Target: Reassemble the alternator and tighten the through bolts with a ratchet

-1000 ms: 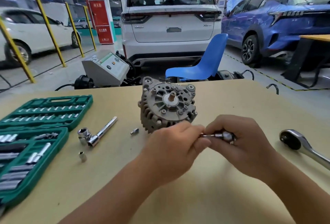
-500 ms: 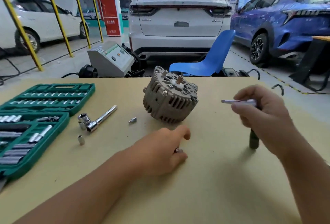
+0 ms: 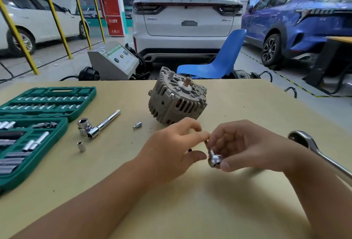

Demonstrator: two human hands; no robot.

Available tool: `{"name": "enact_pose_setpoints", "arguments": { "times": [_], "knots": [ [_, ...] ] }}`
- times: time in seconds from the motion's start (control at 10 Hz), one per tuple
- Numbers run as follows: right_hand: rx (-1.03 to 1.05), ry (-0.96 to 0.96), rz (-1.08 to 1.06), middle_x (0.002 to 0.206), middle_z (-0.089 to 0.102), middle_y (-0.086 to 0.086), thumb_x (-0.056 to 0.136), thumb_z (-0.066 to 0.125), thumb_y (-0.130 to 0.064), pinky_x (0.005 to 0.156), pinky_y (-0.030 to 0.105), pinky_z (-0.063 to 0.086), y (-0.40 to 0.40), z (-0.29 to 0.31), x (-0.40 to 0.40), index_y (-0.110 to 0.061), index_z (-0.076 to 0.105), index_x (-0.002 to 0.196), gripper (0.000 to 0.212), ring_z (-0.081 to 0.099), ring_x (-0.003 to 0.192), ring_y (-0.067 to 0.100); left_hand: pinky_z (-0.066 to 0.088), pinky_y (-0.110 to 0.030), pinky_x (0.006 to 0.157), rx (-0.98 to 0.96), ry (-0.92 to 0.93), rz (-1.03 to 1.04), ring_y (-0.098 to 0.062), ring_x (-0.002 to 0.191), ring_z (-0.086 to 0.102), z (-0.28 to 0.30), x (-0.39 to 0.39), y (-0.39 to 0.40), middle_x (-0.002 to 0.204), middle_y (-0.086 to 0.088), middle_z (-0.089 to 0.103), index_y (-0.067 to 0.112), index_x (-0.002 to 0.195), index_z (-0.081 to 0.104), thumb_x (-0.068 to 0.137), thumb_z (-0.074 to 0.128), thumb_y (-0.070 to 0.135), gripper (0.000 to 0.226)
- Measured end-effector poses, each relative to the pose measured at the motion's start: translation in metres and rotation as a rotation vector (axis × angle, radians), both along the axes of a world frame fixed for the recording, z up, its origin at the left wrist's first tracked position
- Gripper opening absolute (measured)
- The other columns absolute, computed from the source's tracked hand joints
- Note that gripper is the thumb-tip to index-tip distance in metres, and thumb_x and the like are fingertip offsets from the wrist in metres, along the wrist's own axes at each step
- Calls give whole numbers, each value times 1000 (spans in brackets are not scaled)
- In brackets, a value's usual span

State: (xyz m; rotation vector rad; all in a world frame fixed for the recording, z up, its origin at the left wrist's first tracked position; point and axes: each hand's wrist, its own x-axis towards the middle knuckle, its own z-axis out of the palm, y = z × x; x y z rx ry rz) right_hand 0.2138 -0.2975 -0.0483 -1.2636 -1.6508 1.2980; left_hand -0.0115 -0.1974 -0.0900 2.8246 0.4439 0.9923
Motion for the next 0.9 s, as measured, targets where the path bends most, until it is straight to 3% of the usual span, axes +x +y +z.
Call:
{"name": "enact_pose_setpoints", "arguments": {
  "times": [0.1, 0.2, 0.3, 0.4, 0.5, 0.6, 0.7, 0.8, 0.9],
  "knots": [
    [78, 14, -10, 92, 73, 25, 79, 77, 9, 69, 40, 56, -1, 2, -3, -4, 69, 101, 27, 70, 81, 35, 57, -40, 65, 110, -45, -108, -25, 85, 67, 3, 4, 1, 113, -2, 72, 12, 108, 78, 95, 74, 25, 19],
    [166, 143, -32, 79, 68, 26, 84, 69, 8, 53, 31, 49, -1, 4, -5, -4, 63, 97, 18, 62, 61, 33, 54, -42, 64, 69, -101, -151, -31, 77, 64, 1, 4, 2, 92, -5, 73, 5, 101, 78, 101, 65, 22, 22],
    [154, 314, -37, 78, 58, 30, 76, 70, 8, 49, 30, 37, 1, 3, -9, -7, 57, 96, 28, 50, 54, 29, 54, -42, 65, 68, -142, -137, -32, 74, 62, 5, 3, 5, 86, -8, 68, 0, 99, 76, 102, 60, 17, 23],
    [179, 476, -17, 78, 60, 26, 74, 77, 2, 49, 35, 34, -2, 5, -4, -8, 56, 100, 35, 48, 54, 26, 57, -37, 72, 29, -112, -92, -26, 77, 66, 14, -9, 22, 89, -8, 70, -1, 99, 76, 100, 64, 12, 19],
    [292, 212, -301, 75, 66, 21, 77, 83, -12, 52, 49, 48, 1, 1, -3, -11, 64, 96, 28, 62, 54, 34, 54, -40, 69, -27, 120, 30, -24, 73, 63, 17, -32, 49, 79, -3, 68, 5, 92, 79, 93, 77, 15, 11],
    [290, -284, -625, 64, 69, 7, 79, 82, -13, 50, 45, 60, 15, -17, -13, -25, 67, 83, 19, 71, 56, 26, 41, -28, 68, -84, 297, 245, -14, 72, 51, 8, -40, 58, 69, 14, 51, 16, 94, 76, 94, 75, 32, 17],
    [248, -644, -680, 66, 67, -6, 81, 76, -22, 53, 29, 53, 23, -30, -17, -35, 63, 81, 19, 65, 60, 9, 33, -14, 57, -237, 264, 342, 0, 67, 51, 0, -30, 50, 74, 18, 50, 27, 113, 73, 91, 72, 33, 22],
    [229, -843, -669, 75, 64, -14, 80, 73, -36, 60, 28, 50, 29, -34, -20, -37, 59, 81, 13, 59, 70, 3, 34, -16, 56, -319, 284, 392, 3, 71, 51, -4, -17, 39, 79, 17, 49, 27, 115, 69, 92, 68, 42, 27],
    [183, -680, -746, 81, 66, -14, 80, 77, -50, 59, 27, 45, 28, -33, -20, -36, 64, 82, 20, 61, 76, 4, 46, -23, 60, -417, 193, 457, -2, 71, 58, 5, -17, 35, 78, 12, 59, 23, 106, 71, 99, 62, 40, 21]
  ]
}}
